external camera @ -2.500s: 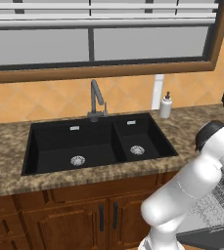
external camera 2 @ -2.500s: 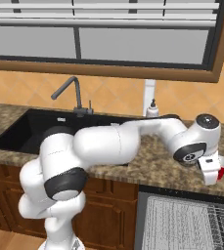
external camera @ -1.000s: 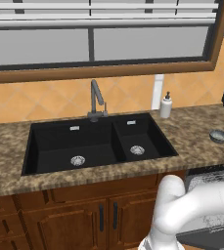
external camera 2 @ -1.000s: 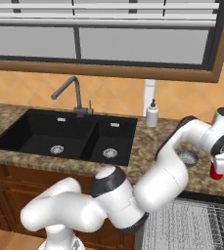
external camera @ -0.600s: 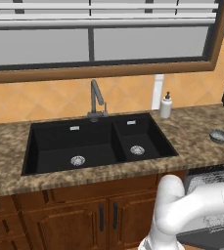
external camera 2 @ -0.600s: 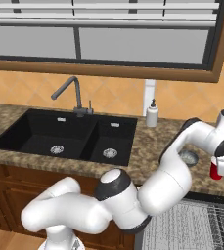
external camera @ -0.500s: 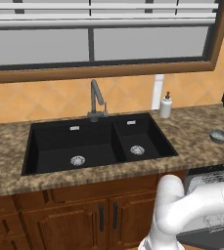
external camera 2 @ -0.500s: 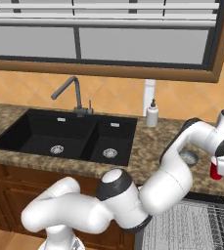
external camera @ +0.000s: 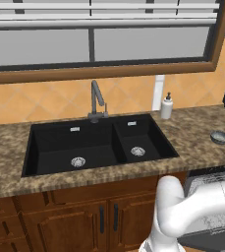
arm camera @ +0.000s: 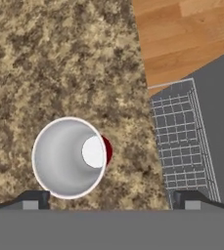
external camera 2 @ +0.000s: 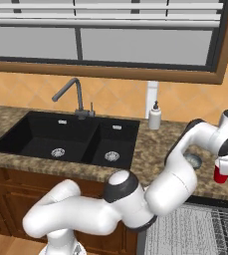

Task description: Pick up the cup and bowl from the counter, place them in the dishwasher, and close the dishwasher door.

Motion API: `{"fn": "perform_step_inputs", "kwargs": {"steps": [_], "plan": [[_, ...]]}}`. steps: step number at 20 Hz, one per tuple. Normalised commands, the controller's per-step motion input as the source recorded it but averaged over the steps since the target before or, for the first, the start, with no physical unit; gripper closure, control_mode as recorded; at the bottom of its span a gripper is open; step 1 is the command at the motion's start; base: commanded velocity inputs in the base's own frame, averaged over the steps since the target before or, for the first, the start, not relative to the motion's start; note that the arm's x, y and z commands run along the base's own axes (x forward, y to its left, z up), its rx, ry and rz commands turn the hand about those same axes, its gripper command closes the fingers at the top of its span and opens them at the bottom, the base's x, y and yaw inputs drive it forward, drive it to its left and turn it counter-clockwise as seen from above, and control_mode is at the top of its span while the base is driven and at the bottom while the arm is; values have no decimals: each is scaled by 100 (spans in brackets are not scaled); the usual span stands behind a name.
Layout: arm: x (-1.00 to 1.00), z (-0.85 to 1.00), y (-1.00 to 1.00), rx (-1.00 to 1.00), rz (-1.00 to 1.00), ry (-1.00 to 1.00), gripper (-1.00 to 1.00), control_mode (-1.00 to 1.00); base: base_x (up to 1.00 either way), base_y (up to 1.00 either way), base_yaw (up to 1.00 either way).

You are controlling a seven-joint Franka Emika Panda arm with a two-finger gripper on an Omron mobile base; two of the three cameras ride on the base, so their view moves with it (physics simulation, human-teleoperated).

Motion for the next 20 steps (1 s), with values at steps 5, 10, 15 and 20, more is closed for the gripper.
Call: {"fn": "perform_step_inputs", "kwargs": {"steps": [5,10,15,20], "plan": [[15,-5,-16,0,0,0,-100,-100,0,0,0],[0,0,-35,3,0,0,-100,-100,0,0,0],[0,-3,-2,6,5,0,-100,-100,0,0,0],[0,-9,0,3,6,0,-100,-100,0,0,0]]}}
